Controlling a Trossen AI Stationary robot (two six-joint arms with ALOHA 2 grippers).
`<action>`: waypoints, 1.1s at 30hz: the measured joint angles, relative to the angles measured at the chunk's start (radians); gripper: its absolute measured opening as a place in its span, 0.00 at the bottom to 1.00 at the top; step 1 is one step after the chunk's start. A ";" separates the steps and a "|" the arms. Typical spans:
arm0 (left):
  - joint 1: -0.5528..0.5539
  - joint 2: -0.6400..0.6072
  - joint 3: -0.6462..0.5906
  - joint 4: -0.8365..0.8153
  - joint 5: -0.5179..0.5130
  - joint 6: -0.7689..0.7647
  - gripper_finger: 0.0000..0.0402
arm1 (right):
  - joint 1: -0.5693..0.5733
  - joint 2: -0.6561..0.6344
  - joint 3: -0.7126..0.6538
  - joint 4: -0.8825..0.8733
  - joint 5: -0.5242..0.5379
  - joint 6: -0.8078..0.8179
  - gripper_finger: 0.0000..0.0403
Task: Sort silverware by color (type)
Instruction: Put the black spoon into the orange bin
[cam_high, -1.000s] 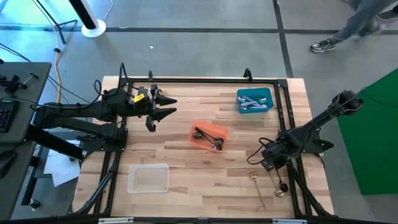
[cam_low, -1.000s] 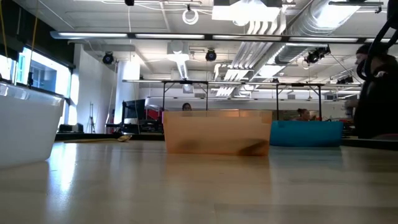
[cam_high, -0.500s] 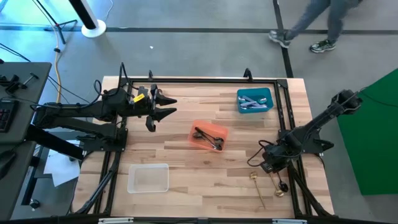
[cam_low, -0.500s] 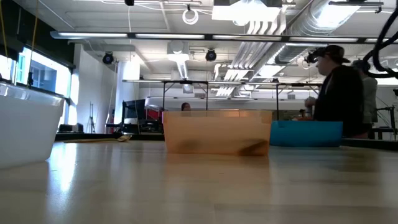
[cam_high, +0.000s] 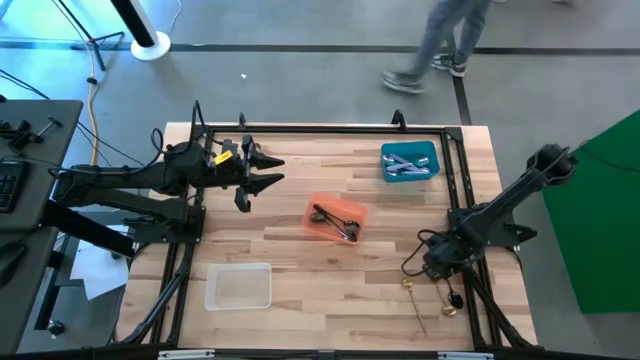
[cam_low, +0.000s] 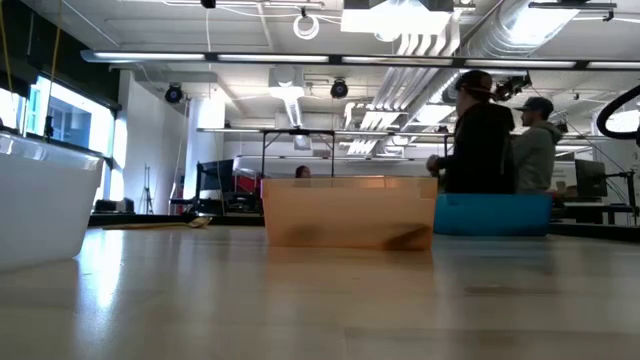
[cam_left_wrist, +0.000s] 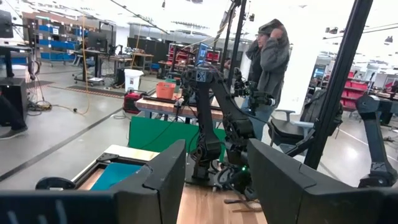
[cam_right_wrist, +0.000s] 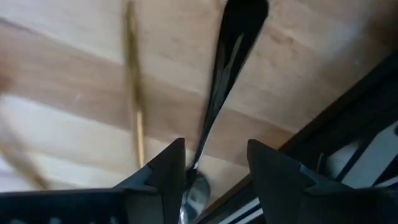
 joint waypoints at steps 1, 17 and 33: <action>0.000 0.000 0.000 0.000 0.000 0.000 0.40 | 0.000 0.013 0.000 0.000 0.000 -0.002 0.38; 0.000 0.000 0.000 0.001 0.000 -0.001 0.40 | -0.002 0.167 0.005 0.082 -0.026 -0.007 0.33; 0.000 0.000 0.000 0.001 0.000 -0.001 0.40 | -0.002 0.195 0.006 0.079 -0.030 -0.025 0.01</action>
